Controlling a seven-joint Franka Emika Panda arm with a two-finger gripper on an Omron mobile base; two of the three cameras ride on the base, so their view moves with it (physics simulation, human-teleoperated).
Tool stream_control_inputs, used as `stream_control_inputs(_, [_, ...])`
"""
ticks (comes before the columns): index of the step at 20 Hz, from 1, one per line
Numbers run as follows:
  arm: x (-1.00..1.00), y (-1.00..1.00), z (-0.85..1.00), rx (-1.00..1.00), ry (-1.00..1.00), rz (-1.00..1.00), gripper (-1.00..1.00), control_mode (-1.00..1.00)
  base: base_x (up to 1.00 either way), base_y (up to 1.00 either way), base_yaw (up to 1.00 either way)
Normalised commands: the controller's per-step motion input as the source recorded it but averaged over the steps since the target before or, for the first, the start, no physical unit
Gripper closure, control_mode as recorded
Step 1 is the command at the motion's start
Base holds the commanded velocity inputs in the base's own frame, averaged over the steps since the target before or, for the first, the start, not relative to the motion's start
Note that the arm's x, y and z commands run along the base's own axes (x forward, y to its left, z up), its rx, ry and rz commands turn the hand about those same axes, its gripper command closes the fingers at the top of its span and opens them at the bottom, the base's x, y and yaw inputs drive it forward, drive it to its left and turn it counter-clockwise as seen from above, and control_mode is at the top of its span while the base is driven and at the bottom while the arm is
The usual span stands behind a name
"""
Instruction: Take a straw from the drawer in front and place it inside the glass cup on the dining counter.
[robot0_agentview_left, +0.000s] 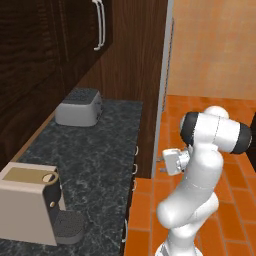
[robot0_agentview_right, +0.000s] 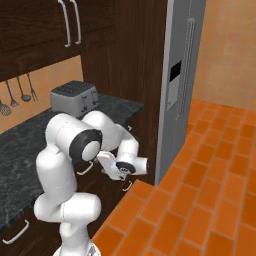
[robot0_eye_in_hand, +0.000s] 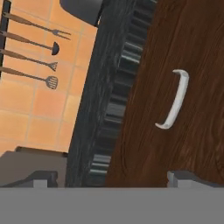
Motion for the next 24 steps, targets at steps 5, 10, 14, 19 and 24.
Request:
stream_control_inputs(5, [0.14,0.23,-0.6,0.1,0.0,0.03,-1.0,-1.0,0.0,0.0,0.0])
stream_control_inputs(10, [0.35,0.19,-0.38,0.14,0.0,0.04,-1.0,-1.0,0.0,0.0,0.0])
stream_control_inputs(14, [0.07,0.46,-0.22,0.12,0.0,0.05,-1.0,-1.0,0.0,0.0,0.0])
stream_control_inputs(19, [0.18,0.41,-0.15,0.08,0.0,0.0,-1.0,-1.0,0.0,0.0,0.0])
stream_control_inputs(24, [0.4,0.13,-0.2,0.02,0.0,0.0,-1.0,-1.0,0.0,0.0,0.0])
